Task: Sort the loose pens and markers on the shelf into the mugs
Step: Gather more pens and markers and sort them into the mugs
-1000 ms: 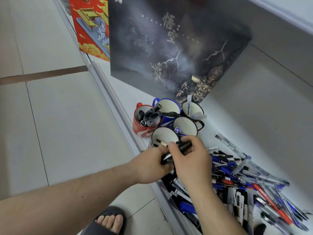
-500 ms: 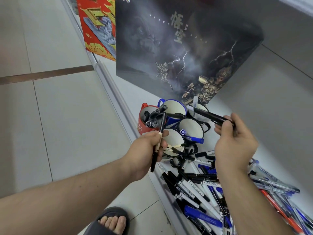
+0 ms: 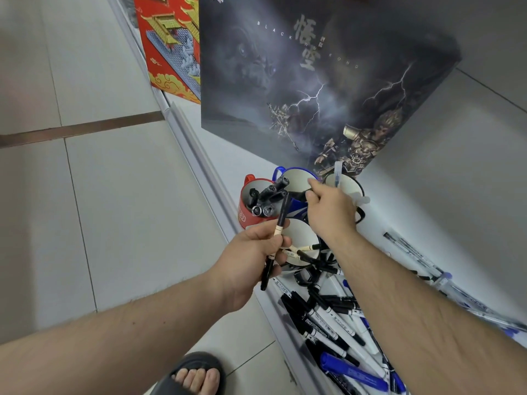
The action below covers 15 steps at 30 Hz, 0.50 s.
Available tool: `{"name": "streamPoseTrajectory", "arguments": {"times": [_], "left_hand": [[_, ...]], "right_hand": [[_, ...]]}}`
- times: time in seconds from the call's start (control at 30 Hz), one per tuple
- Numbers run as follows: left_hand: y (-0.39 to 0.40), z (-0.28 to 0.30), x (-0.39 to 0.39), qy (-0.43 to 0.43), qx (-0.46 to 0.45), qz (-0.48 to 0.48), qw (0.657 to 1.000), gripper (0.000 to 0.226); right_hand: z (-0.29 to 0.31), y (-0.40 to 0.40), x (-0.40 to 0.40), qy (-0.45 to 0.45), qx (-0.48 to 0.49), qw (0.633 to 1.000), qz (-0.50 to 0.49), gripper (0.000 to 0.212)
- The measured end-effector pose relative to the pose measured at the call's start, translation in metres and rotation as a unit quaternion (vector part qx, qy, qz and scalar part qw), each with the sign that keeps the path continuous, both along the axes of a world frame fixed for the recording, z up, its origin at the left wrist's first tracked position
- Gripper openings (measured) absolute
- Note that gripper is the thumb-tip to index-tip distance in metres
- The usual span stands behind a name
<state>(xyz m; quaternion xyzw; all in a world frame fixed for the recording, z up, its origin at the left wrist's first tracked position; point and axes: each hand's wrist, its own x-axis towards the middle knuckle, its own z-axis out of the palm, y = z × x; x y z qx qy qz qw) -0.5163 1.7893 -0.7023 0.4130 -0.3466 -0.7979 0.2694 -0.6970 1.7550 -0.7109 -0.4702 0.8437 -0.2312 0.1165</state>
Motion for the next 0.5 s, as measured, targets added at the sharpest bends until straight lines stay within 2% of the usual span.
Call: {"name": "streamPoseTrajectory", "arguments": {"times": [0.07, 0.13, 0.2, 0.23, 0.3, 0.37, 0.43, 0.5], "left_hand": [[0.000, -0.001, 0.000, -0.010, -0.022, -0.003, 1.000, 0.031], [0.000, -0.002, 0.000, -0.018, -0.039, -0.007, 0.999, 0.033], [0.001, -0.002, -0.001, -0.019, -0.050, -0.013, 0.999, 0.034], [0.001, -0.003, -0.002, -0.015, -0.052, -0.014, 0.998, 0.035], [0.003, -0.002, -0.002, -0.009, -0.066, -0.025, 0.997, 0.037], [0.004, -0.002, -0.003, -0.010, -0.087, -0.039, 0.995, 0.039], [0.006, -0.001, -0.002, -0.023, -0.108, -0.050, 0.993, 0.040], [0.009, -0.001, -0.002, -0.032, -0.138, -0.080, 0.987, 0.040]], "right_hand": [[0.006, -0.007, -0.003, 0.066, 0.086, 0.993, 0.043, 0.032], [0.015, -0.012, -0.007, 0.071, 0.142, 0.986, 0.055, 0.038], [0.020, -0.005, -0.011, 0.072, 0.141, 0.985, 0.064, 0.042], [0.022, 0.002, -0.011, 0.056, 0.104, 0.991, 0.058, 0.042], [0.033, 0.023, -0.004, -0.036, -0.020, 0.999, -0.001, 0.036], [0.048, 0.047, 0.010, -0.139, -0.121, 0.980, -0.079, 0.026], [0.058, 0.073, 0.024, -0.217, -0.174, 0.953, -0.122, 0.018], [0.065, 0.095, 0.037, -0.274, -0.180, 0.936, -0.124, 0.016]]}}
